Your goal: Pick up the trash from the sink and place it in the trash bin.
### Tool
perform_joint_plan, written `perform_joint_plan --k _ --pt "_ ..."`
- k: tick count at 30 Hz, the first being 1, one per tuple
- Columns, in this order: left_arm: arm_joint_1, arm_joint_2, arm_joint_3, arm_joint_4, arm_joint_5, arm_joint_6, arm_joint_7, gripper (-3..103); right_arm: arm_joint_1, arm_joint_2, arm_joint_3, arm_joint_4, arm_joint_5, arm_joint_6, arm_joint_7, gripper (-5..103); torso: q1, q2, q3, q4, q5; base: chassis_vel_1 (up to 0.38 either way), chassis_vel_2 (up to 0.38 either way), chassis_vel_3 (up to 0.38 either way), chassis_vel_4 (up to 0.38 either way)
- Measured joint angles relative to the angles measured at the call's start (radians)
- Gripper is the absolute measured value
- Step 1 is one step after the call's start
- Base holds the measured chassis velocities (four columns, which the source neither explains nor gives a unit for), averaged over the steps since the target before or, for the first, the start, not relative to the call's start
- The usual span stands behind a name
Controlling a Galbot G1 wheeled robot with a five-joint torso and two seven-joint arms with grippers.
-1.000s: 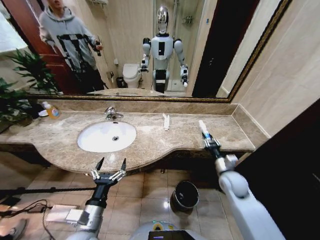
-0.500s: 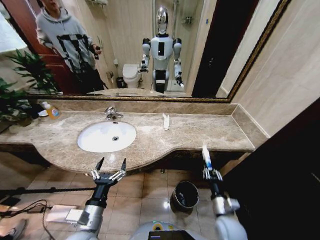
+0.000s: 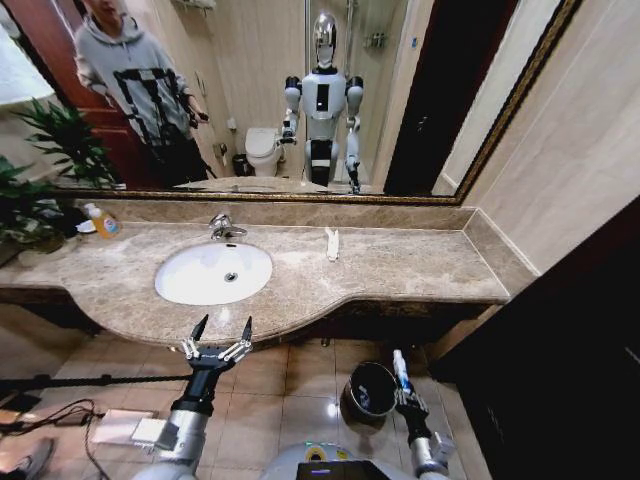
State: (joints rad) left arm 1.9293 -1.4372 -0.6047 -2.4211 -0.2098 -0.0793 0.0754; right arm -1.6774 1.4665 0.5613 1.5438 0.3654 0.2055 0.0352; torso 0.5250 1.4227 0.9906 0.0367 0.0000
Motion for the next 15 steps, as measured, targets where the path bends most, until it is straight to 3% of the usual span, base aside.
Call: perform_joint_plan --k 8,15 --pt "0.0 0.0 0.0 0.0 0.0 0.0 0.0 100 0.167 -0.024 -0.023 -0.284 0.013 -0.026 -0.004 27 0.0 0.0 0.0 0.0002 0.0 0.0 0.0 0.0 0.0" --pt "0.0 0.0 0.0 0.0 0.0 0.0 0.0 100 0.258 -0.008 -0.034 -0.463 -0.044 -0.022 -0.003 27 0.0 0.0 0.0 0.0 0.0001 0.0 0.0 0.0 0.0"
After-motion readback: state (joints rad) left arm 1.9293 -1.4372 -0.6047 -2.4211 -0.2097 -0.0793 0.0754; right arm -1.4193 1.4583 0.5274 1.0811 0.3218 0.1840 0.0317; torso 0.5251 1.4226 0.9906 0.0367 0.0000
